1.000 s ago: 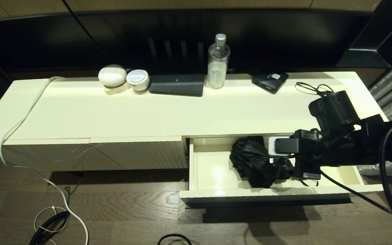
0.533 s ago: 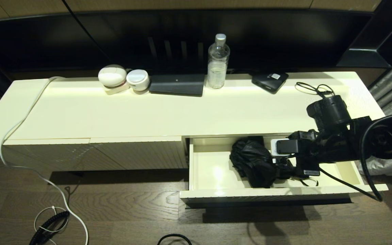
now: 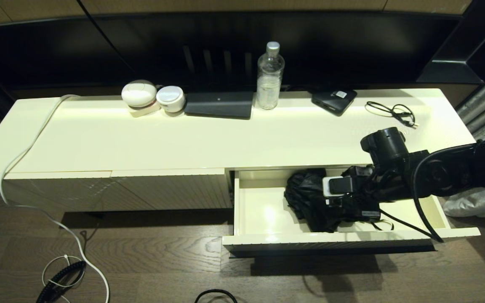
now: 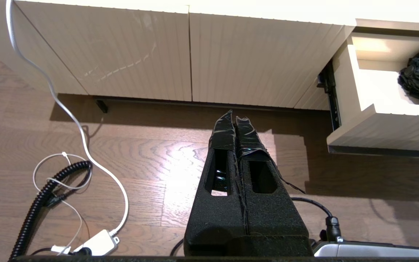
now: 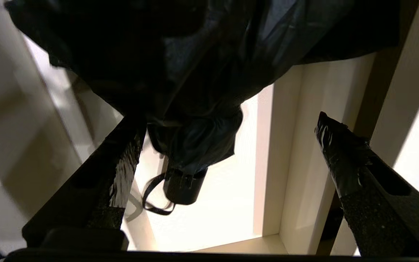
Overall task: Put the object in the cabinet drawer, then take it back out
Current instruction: Take the umbrella out of the drawer and put it on the table
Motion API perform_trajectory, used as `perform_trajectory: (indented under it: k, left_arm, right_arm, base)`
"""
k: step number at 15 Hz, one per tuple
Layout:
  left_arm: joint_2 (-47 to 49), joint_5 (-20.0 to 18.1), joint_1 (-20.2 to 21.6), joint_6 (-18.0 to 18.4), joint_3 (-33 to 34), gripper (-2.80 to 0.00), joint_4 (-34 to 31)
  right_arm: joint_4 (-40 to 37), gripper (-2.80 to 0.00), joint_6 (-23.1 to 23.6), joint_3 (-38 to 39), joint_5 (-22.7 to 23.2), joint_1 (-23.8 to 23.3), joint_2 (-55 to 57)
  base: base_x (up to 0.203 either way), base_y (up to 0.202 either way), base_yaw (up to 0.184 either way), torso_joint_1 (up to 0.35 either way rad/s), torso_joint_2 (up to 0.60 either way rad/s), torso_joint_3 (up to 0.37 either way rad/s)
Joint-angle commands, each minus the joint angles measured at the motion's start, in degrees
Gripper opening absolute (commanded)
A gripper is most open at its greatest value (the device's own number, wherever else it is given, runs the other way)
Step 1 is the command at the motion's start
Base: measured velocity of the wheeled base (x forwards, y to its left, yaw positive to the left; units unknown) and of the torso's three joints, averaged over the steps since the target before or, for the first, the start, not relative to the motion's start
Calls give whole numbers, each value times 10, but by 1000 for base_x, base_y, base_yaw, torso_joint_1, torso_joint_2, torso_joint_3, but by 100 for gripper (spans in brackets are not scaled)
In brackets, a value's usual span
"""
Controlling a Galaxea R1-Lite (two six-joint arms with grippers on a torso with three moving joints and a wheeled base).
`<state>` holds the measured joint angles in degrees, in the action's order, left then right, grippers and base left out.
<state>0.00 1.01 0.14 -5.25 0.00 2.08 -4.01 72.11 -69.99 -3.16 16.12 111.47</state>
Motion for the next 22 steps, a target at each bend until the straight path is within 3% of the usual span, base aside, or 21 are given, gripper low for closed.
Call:
perform_trajectory:
  k: [1, 13, 16, 19, 22]
  left_arm:
    - [-1, 0, 0, 0, 0, -280, 0]
    - [-1, 0, 0, 0, 0, -280, 0]
    - [-1, 0, 0, 0, 0, -280, 0]
    - [-1, 0, 0, 0, 0, -280, 0]
    - [-1, 0, 0, 0, 0, -280, 0]
  right_arm:
    - [5, 0, 5, -8, 0, 1, 16]
    - [-2, 0, -10, -29, 5, 4, 63]
    - [-35, 0, -64, -50, 6, 3, 69]
    - [-131, 0, -87, -100, 20, 2, 79]
    - [-118, 0, -93, -101, 25, 2, 98]
  base:
    - [0, 0, 0, 0, 0, 0]
    - [0, 0, 0, 0, 0, 0]
    - [0, 0, 0, 0, 0, 0]
    - [0, 0, 0, 0, 0, 0]
    - [0, 0, 0, 0, 0, 0]
